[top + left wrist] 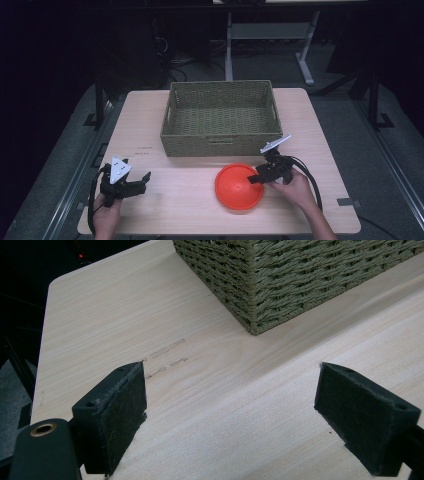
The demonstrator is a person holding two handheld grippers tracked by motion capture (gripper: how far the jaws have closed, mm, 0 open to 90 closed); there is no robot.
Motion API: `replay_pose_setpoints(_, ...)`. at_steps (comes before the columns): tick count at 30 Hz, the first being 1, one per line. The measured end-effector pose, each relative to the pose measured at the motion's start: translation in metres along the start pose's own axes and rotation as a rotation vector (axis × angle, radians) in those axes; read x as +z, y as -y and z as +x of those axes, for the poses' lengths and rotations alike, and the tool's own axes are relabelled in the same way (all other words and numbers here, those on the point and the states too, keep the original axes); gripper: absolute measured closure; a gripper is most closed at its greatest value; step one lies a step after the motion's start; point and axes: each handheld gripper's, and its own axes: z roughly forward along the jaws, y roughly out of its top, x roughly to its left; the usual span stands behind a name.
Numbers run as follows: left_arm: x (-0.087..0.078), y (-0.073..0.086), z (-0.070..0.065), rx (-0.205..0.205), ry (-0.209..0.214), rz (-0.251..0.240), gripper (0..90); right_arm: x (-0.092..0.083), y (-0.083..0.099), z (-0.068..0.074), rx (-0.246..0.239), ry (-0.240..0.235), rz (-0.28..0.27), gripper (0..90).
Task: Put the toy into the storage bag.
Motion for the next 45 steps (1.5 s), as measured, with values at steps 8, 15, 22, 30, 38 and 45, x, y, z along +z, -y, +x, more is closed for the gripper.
replay_pose_setpoints(8, 0.0, 0.0, 0.0, 0.005, 0.001, 0.004, 12.9, 0.002, 0.001, -0.001, 0.007, -0.012, 0.01, 44.9)
replay_pose_setpoints(15, 0.0, 0.0, 0.0, 0.006, 0.001, 0.004, 12.9, 0.003, 0.002, -0.002, 0.01, -0.022, 0.0, 51.5)
replay_pose_setpoints(22, 0.0, 0.0, 0.0, 0.001, -0.001, 0.0, 12.8, 0.003, 0.004, -0.004, 0.022, -0.022, -0.006, 57.9)
replay_pose_setpoints(30, 0.0, -0.001, -0.001, 0.008, 0.001, 0.0, 12.9, 0.0, 0.009, -0.009, 0.045, -0.048, -0.01, 64.8)
replay_pose_setpoints(38, 0.0, -0.001, -0.002, 0.013, 0.001, -0.002, 12.9, -0.004, 0.009, -0.012, 0.052, -0.095, -0.029, 71.0)
replay_pose_setpoints(45, 0.0, -0.001, -0.002, 0.015, -0.001, -0.002, 12.9, -0.009, 0.007, -0.009, 0.047, -0.116, -0.023, 76.4)
